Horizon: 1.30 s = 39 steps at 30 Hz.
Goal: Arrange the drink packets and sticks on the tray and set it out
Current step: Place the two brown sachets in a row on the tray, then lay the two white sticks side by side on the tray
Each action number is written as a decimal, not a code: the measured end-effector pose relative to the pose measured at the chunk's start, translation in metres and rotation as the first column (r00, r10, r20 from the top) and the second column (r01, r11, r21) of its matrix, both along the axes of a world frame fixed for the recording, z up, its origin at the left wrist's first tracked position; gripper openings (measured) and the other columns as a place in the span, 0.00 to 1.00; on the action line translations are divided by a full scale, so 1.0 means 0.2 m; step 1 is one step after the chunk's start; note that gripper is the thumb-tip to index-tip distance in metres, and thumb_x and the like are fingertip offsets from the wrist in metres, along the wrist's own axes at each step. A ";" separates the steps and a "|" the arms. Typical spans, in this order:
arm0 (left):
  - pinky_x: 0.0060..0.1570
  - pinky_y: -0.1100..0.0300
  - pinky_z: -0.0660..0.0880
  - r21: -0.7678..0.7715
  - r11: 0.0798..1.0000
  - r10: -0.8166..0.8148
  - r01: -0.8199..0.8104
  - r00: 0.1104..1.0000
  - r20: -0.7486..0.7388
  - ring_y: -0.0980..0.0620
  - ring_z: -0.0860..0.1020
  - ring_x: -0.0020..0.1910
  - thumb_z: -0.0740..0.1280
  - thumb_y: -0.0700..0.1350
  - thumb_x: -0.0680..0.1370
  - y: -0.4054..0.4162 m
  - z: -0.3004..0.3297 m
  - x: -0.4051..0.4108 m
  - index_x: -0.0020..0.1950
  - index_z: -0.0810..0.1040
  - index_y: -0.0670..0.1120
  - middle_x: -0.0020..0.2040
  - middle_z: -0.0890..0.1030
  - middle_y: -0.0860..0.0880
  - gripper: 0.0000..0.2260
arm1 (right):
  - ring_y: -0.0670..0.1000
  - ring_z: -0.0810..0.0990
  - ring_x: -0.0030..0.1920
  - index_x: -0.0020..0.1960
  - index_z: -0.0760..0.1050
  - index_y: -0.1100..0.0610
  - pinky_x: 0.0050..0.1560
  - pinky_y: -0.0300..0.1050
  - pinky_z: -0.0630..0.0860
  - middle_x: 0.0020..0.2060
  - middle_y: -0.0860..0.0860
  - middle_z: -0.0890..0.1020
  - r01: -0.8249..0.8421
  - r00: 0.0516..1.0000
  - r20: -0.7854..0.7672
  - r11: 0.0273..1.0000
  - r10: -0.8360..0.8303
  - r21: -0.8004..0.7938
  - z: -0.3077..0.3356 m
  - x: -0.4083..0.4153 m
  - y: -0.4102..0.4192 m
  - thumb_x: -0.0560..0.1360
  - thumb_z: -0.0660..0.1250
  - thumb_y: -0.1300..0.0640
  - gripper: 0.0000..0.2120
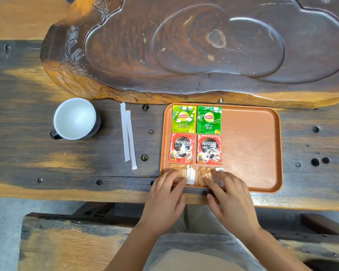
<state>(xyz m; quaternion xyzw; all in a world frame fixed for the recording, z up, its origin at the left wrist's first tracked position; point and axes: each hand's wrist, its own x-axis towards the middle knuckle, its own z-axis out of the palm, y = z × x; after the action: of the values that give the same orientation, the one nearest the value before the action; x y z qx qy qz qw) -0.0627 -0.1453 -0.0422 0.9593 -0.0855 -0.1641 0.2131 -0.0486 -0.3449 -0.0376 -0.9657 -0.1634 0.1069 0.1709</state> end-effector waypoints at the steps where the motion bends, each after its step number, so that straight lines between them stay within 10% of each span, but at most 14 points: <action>1: 0.58 0.53 0.70 -0.045 0.999 0.008 -0.008 1.000 0.010 0.53 0.66 0.62 0.59 0.48 0.73 0.01 0.00 0.00 0.61 0.73 0.52 0.63 0.74 0.51 0.17 | 0.56 0.71 0.57 0.57 0.77 0.55 0.55 0.50 0.68 0.56 0.57 0.79 0.000 1.000 0.017 1.000 0.000 0.019 0.01 0.01 0.00 0.72 0.60 0.53 0.16; 6: 0.58 0.59 0.68 -0.241 0.958 0.214 -0.157 0.949 0.234 0.52 0.73 0.56 0.62 0.39 0.73 0.15 0.06 0.08 0.56 0.77 0.43 0.55 0.79 0.46 0.13 | 0.54 0.72 0.54 0.58 0.77 0.54 0.53 0.48 0.68 0.53 0.54 0.78 0.049 0.997 0.057 0.986 -0.059 0.159 0.08 0.15 0.12 0.71 0.63 0.54 0.16; 13: 0.55 0.55 0.71 -0.104 0.752 0.657 -0.651 0.727 0.200 0.48 0.76 0.55 0.64 0.40 0.75 0.51 0.11 0.39 0.57 0.77 0.43 0.54 0.80 0.45 0.11 | 0.56 0.76 0.53 0.58 0.77 0.59 0.52 0.40 0.68 0.49 0.56 0.78 0.102 0.992 -0.109 0.940 -0.070 0.325 0.13 0.50 0.59 0.70 0.67 0.52 0.19; 24: 0.39 0.58 0.68 0.025 0.700 0.712 -0.713 0.701 0.045 0.47 0.75 0.50 0.69 0.45 0.73 0.52 -0.03 0.51 0.51 0.78 0.44 0.49 0.77 0.46 0.09 | 0.58 0.70 0.61 0.62 0.68 0.60 0.54 0.50 0.72 0.60 0.57 0.71 -0.079 0.956 -0.287 0.996 0.064 -0.041 0.02 0.60 1.00 0.75 0.64 0.49 0.21; 39: 0.35 0.60 0.64 0.074 0.571 0.818 -0.818 0.574 0.034 0.52 0.70 0.39 0.67 0.42 0.73 0.48 -0.01 0.50 0.44 0.77 0.44 0.42 0.77 0.49 0.02 | 0.59 0.78 0.52 0.54 0.75 0.63 0.47 0.47 0.74 0.54 0.59 0.78 0.096 0.897 -0.426 0.993 -0.118 -0.074 0.05 0.62 1.07 0.74 0.62 0.66 0.09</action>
<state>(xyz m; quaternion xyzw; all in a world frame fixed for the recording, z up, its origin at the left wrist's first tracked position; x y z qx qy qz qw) 0.0366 -0.0486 -0.0441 0.8980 0.3739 -0.0527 0.2258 0.0756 -0.1299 -0.0278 -0.9299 -0.0657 0.3116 0.1838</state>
